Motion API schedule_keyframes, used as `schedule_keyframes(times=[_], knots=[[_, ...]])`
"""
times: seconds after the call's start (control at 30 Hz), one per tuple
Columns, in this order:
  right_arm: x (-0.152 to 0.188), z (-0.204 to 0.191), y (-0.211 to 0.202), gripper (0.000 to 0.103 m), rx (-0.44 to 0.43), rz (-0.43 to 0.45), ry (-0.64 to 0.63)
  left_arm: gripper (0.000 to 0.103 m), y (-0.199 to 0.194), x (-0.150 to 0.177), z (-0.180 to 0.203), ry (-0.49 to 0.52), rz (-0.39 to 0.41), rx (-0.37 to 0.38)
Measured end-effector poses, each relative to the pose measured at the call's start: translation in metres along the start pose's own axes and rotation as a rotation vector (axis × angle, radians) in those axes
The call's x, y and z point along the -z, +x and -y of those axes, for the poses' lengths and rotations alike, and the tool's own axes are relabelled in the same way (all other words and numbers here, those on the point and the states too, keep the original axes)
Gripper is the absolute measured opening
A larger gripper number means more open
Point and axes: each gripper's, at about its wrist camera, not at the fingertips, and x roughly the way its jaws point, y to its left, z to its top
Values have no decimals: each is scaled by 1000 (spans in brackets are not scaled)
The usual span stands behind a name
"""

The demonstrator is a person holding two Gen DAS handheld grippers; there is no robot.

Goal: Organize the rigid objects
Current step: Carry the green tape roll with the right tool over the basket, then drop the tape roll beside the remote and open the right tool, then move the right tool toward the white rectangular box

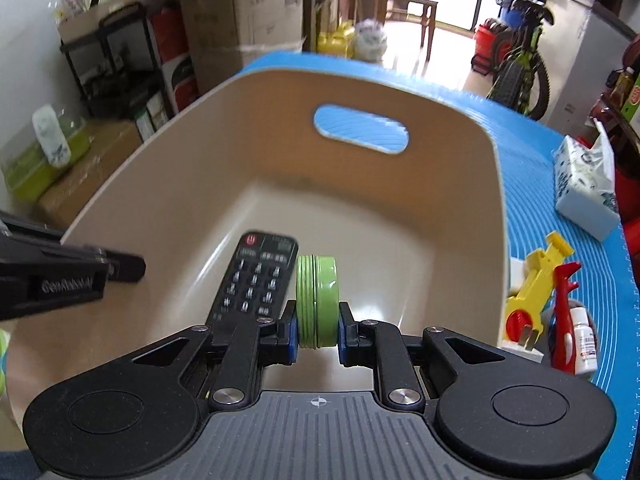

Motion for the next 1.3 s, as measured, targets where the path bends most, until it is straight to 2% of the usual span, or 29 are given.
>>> schedule_keyframes(times=[0.2,0.27,0.33,0.37,0.63,0.73,1.03,1.2,1.3], knots=[[1,1,3,28,-13,-43,-15,3,0,0,0,0,-2,-2],[1,2,1,32,-18,-36,-7,3,0,-1,-1,-3,-1,-1],[0,5,-2,50,-24,-27,15,3,0,-2,-1,-6,-3,-1],[0,7,-4,52,-32,-21,31,3,1,-2,-1,-6,-4,-1],[3,20,-42,57,-99,62,130,3,0,-2,-3,-14,-6,6],[5,29,-65,62,-99,132,169,3,0,-2,-3,-16,-6,8],[14,80,-116,62,1,291,292,3,0,-3,-3,-18,-6,10],[25,109,-114,62,72,298,339,3,0,-3,-3,-17,-6,9],[32,118,-104,62,107,272,340,3,0,-3,-4,-17,-6,9]])
